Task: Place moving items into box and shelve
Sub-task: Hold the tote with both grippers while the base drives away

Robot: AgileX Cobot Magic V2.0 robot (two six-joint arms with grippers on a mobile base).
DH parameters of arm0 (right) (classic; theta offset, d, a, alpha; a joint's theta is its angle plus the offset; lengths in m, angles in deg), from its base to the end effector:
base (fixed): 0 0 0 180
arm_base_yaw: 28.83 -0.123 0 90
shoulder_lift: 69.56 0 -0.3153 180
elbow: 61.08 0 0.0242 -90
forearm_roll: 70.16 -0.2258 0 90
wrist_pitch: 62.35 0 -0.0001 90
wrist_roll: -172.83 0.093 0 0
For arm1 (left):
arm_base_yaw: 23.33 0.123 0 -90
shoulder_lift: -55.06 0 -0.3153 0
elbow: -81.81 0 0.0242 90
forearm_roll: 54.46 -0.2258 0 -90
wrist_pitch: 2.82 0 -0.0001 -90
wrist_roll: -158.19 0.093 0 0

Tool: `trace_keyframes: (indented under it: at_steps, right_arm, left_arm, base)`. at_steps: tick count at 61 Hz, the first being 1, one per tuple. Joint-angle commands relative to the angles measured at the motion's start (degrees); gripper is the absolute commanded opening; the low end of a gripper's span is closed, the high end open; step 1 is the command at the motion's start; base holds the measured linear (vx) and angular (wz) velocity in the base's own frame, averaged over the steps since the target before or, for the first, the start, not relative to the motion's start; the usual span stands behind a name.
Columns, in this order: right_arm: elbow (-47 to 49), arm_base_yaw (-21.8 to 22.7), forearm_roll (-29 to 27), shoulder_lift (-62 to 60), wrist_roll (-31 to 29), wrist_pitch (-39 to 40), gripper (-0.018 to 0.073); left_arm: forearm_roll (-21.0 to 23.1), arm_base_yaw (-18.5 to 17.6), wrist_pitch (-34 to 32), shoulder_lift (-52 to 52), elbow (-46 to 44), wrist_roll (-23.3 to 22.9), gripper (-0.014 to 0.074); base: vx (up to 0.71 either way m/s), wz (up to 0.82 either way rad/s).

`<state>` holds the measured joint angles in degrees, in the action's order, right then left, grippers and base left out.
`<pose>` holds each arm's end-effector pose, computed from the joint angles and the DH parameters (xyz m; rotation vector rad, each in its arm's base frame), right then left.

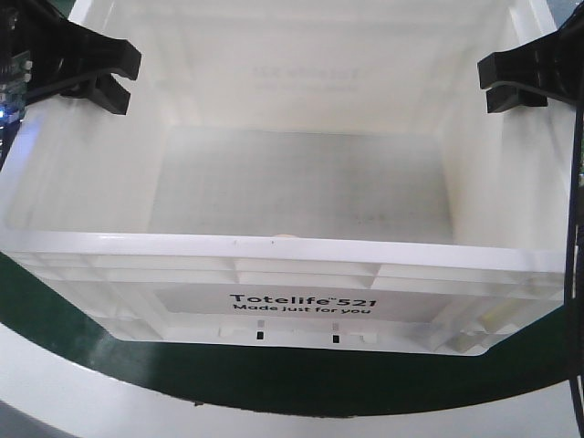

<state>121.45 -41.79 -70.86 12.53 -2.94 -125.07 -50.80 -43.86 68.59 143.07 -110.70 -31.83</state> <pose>0.2250 0.0528 0.4264 -0.1871 2.4817 0.1428 0.2343 -0.0937 0.4403 0.2339 2.5765 -0.2856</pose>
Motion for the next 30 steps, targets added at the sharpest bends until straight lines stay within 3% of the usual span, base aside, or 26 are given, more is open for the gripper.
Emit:
trace_keyframes:
  at_steps: [1, 30]
  right_arm:
    - [2.52, -0.05, 0.37, -1.98, 0.9, 6.23, -0.0006]
    - [2.52, -0.05, 0.37, -1.98, 0.9, 6.23, -0.0006]
  left_arm:
    - [3.63, -0.49, -5.66, -3.15, -2.92, 0.78, -0.0004]
    - [3.63, -0.49, -5.66, -3.15, -2.92, 0.78, -0.0004]
  base:
    - [-0.05, 0.03]
    - [-0.11, 0.07]
